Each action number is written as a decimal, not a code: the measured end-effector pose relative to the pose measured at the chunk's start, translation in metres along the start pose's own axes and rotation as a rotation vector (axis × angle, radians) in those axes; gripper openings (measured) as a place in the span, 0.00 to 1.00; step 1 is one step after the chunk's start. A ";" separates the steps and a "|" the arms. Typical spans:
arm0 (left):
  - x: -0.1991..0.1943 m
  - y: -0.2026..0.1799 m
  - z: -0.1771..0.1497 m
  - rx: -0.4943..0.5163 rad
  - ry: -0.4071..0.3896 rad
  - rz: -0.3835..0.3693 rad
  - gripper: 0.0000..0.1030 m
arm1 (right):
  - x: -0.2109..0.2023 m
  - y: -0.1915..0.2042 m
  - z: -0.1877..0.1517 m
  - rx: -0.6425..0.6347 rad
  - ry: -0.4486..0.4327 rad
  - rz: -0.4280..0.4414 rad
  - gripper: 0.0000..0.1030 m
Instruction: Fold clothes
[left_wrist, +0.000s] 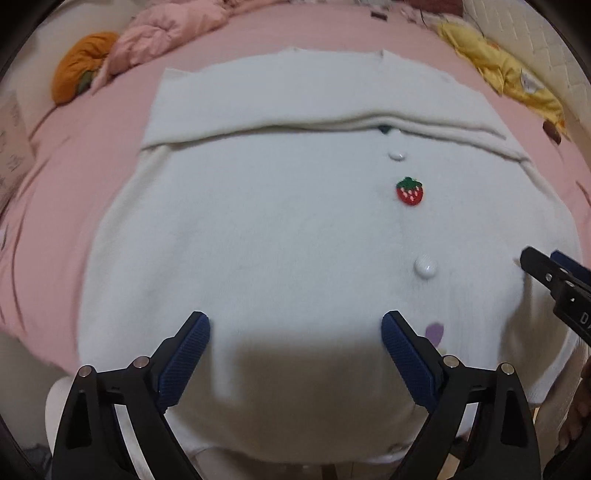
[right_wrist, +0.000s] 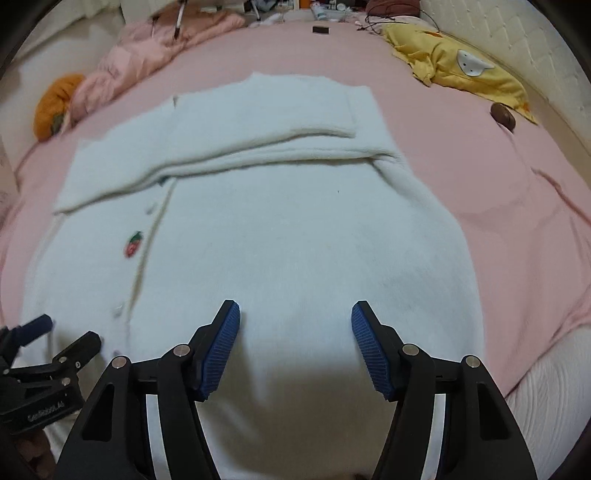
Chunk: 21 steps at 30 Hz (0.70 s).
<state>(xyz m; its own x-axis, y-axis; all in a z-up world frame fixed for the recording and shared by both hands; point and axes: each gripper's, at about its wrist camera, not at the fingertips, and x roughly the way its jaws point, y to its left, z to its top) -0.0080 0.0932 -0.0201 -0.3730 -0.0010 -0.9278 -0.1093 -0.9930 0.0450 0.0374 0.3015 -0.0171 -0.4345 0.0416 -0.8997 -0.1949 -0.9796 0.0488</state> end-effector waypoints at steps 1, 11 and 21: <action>0.008 0.004 -0.005 -0.009 0.039 0.000 0.92 | 0.008 0.002 -0.002 -0.001 0.047 0.005 0.62; -0.019 0.011 0.014 0.055 -0.011 -0.038 0.92 | 0.006 -0.011 0.010 0.003 0.010 0.105 0.63; -0.027 -0.078 0.108 0.495 -0.199 -0.043 0.92 | -0.032 -0.055 -0.001 0.166 -0.131 0.250 0.63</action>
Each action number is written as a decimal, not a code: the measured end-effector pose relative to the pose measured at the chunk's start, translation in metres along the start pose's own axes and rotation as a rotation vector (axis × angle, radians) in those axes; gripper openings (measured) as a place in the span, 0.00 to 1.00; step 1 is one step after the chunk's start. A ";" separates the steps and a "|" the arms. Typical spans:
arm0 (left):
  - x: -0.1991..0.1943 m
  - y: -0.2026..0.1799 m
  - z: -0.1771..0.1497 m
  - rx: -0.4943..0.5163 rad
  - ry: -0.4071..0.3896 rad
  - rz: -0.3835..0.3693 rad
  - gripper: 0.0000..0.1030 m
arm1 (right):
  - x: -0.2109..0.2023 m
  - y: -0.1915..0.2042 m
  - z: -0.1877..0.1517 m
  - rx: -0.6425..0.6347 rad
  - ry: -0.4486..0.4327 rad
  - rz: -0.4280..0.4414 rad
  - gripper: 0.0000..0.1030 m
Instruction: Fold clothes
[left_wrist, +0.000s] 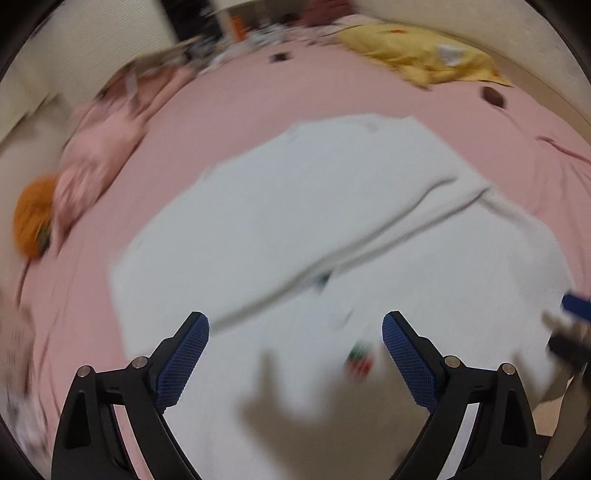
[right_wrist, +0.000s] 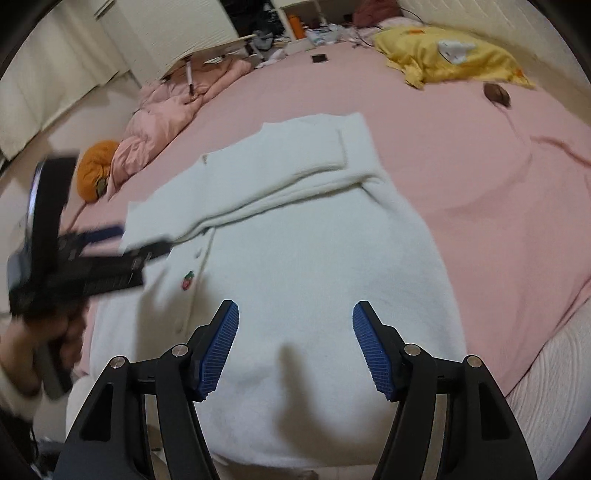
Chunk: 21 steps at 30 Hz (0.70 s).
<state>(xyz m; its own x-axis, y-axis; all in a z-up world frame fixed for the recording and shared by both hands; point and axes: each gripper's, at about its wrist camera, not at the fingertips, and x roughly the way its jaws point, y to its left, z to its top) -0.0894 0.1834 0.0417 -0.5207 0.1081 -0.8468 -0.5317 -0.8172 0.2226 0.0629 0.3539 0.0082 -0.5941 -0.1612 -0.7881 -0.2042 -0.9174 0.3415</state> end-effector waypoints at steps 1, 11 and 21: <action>0.006 -0.012 0.013 0.042 -0.013 -0.006 0.92 | 0.006 -0.009 0.006 0.026 0.017 0.007 0.63; 0.081 -0.080 0.098 0.234 0.100 -0.058 0.92 | 0.026 -0.030 0.022 0.126 0.043 0.118 0.63; 0.089 -0.080 0.125 0.202 0.175 -0.142 0.16 | 0.037 -0.045 0.026 0.219 0.072 0.206 0.63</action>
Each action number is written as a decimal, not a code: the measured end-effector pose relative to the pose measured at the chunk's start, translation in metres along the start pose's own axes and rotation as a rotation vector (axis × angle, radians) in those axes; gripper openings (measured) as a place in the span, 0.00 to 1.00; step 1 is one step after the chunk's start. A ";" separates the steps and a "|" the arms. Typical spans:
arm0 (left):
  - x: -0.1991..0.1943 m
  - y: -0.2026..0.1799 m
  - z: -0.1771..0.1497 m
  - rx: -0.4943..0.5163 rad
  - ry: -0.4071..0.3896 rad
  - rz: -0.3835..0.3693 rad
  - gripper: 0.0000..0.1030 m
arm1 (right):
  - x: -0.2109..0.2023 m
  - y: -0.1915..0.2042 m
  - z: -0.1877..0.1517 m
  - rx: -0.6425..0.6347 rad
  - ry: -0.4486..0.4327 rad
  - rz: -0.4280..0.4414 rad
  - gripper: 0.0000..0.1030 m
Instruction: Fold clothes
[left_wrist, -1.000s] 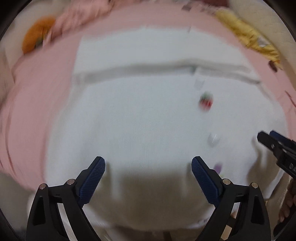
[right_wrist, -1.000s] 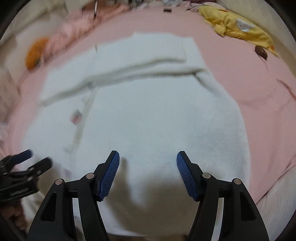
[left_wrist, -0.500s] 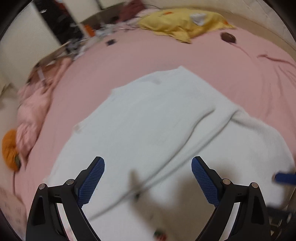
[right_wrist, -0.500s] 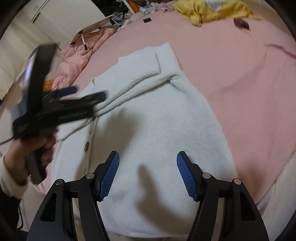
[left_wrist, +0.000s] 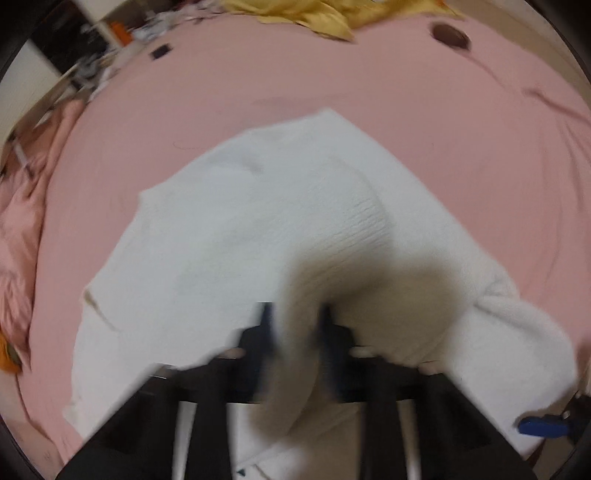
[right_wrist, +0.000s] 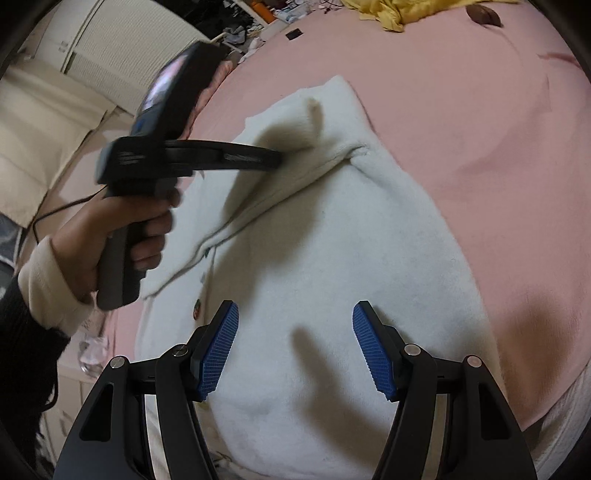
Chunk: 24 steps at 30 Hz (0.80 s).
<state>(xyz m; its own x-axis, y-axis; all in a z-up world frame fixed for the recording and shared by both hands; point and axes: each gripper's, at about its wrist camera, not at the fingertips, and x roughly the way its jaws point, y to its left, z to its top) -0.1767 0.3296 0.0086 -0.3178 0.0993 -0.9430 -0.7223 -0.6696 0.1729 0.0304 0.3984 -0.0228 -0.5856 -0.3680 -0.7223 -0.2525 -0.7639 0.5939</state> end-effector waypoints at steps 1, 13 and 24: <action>-0.002 0.005 -0.002 -0.026 -0.006 -0.032 0.16 | -0.001 -0.001 0.000 0.003 -0.001 0.001 0.63; -0.139 0.167 -0.067 -0.406 -0.318 0.071 0.14 | 0.012 0.017 -0.012 -0.133 -0.001 -0.050 0.63; -0.207 0.392 -0.305 -0.854 -0.407 0.423 0.14 | 0.013 0.033 -0.030 -0.213 -0.049 -0.178 0.63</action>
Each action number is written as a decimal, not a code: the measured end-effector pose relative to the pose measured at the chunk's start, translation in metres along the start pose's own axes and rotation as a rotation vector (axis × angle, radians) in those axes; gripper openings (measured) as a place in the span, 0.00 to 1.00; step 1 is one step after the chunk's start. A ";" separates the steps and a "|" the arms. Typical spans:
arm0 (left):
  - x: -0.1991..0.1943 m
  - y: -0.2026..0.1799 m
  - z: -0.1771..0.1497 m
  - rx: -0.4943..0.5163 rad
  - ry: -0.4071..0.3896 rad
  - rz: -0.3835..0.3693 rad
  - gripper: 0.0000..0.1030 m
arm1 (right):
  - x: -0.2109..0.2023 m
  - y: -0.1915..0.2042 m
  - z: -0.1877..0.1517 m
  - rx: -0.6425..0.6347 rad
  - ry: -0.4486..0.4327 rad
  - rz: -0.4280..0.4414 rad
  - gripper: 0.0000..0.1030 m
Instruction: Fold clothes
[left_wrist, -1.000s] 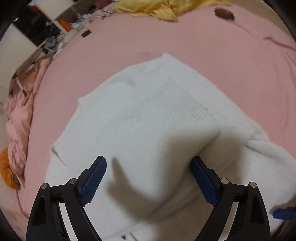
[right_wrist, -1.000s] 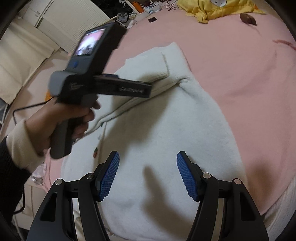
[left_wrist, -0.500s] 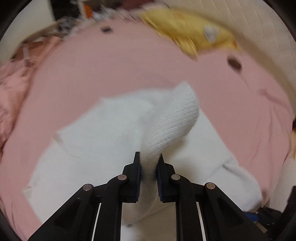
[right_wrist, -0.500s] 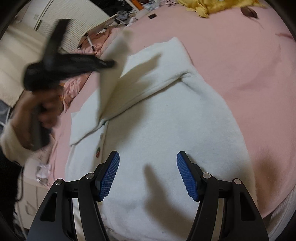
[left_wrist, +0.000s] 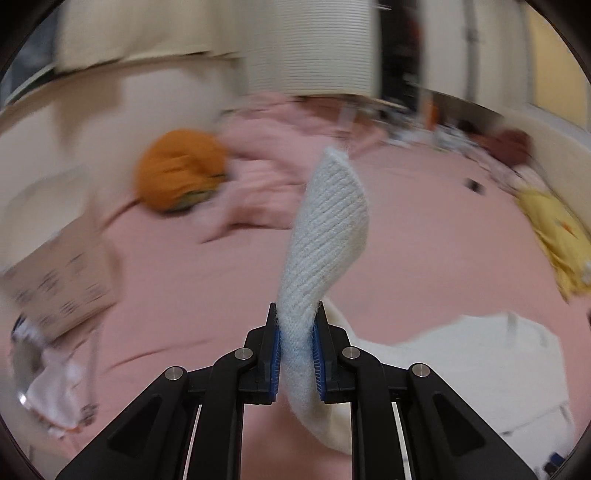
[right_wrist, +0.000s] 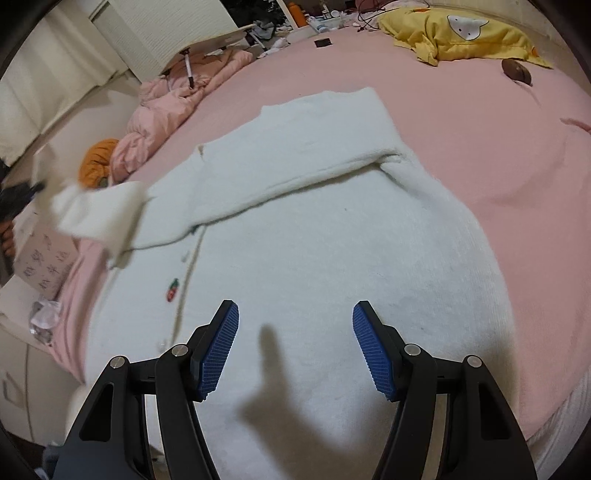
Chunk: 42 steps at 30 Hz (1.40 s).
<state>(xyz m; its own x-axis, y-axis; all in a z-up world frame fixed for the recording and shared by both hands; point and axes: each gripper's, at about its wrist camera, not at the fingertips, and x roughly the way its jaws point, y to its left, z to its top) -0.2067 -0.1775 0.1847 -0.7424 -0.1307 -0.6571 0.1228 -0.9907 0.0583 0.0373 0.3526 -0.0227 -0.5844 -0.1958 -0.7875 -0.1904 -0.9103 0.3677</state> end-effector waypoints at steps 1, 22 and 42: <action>0.004 0.023 -0.007 -0.026 0.001 0.035 0.14 | 0.000 0.001 -0.001 -0.010 0.000 -0.020 0.63; 0.088 0.220 -0.203 -0.412 0.261 0.459 0.72 | 0.014 0.039 -0.012 -0.177 0.068 -0.245 0.63; 0.121 0.193 -0.205 -0.372 0.250 0.277 0.87 | 0.013 0.042 -0.016 -0.165 0.073 -0.238 0.64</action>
<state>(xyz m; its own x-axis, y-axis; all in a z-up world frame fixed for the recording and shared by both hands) -0.1378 -0.3772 -0.0379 -0.4746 -0.3282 -0.8167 0.5519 -0.8338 0.0144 0.0339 0.3057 -0.0256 -0.4789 0.0097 -0.8778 -0.1812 -0.9795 0.0881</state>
